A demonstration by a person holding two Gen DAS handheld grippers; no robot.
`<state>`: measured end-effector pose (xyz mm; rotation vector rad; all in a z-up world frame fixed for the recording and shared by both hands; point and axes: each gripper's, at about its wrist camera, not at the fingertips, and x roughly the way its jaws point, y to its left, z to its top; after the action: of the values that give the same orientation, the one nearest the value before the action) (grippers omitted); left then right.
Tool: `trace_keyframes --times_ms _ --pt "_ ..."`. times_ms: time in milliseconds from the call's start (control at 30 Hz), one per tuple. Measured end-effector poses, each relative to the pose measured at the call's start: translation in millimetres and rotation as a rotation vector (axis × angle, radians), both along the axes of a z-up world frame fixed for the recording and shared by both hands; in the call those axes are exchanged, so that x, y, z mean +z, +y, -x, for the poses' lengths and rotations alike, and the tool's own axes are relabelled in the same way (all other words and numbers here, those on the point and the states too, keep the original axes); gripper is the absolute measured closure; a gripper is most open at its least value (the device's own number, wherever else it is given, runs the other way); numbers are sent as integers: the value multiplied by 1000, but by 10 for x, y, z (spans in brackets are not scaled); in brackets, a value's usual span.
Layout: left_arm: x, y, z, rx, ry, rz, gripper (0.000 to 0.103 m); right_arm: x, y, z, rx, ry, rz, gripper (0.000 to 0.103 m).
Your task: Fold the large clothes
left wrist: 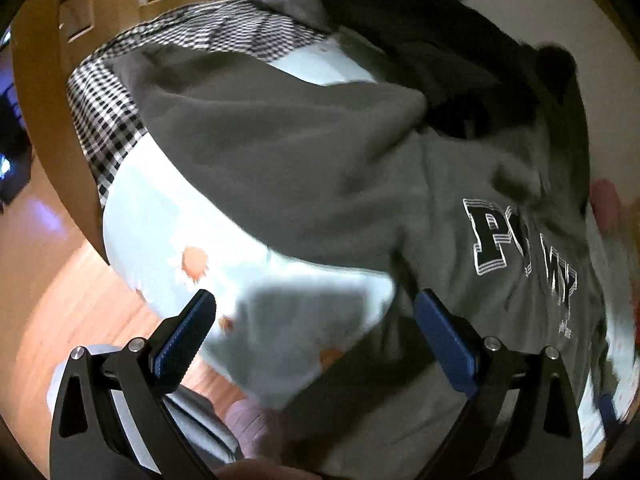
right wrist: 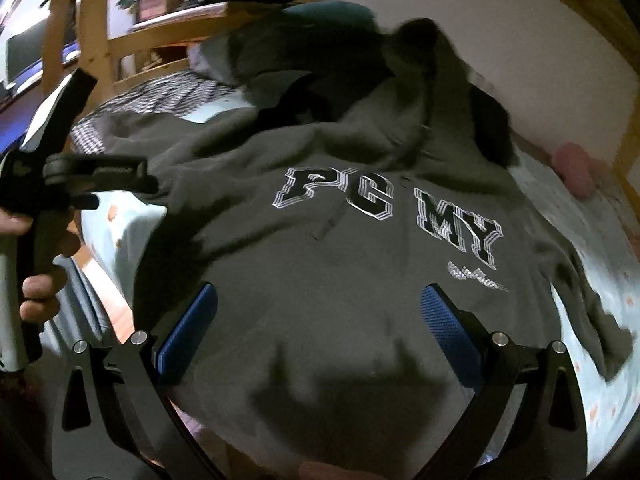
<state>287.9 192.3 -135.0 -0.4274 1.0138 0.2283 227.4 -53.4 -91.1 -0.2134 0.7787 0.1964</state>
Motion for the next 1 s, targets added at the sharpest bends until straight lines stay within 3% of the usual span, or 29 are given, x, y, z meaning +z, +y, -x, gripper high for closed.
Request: trace_keyframes --times_ms 133,233,300,333,400,467,533,667,833,1000 --pt "-40 306 -189 94 -13 41 6 6 326 -229 110 -21 -13 3" --pt "-87 521 -302 154 -12 78 6 12 642 -409 227 -90 11 3" --pt "-185 704 -423 175 -29 163 6 0 854 -509 322 -129 14 3" --pt "-272 826 -482 179 -55 247 6 -19 969 -570 384 -138 2 2" --pt "-400 1011 -515 188 -120 382 6 -88 1179 -691 464 -114 2 2" --pt "-439 1178 -517 210 -170 465 6 -182 1377 -770 530 -95 22 2" --pt "-403 1271 -541 226 -191 458 6 -296 1601 -835 592 -91 57 2" --pt "-303 1362 -685 235 -186 311 6 -490 1971 -960 695 -93 84 2" --pt "-335 1462 -829 205 -278 218 6 -952 2288 -1109 692 -42 292 3" --pt "-390 1515 -880 223 -277 244 6 -1006 2203 -1290 685 80 203 2"
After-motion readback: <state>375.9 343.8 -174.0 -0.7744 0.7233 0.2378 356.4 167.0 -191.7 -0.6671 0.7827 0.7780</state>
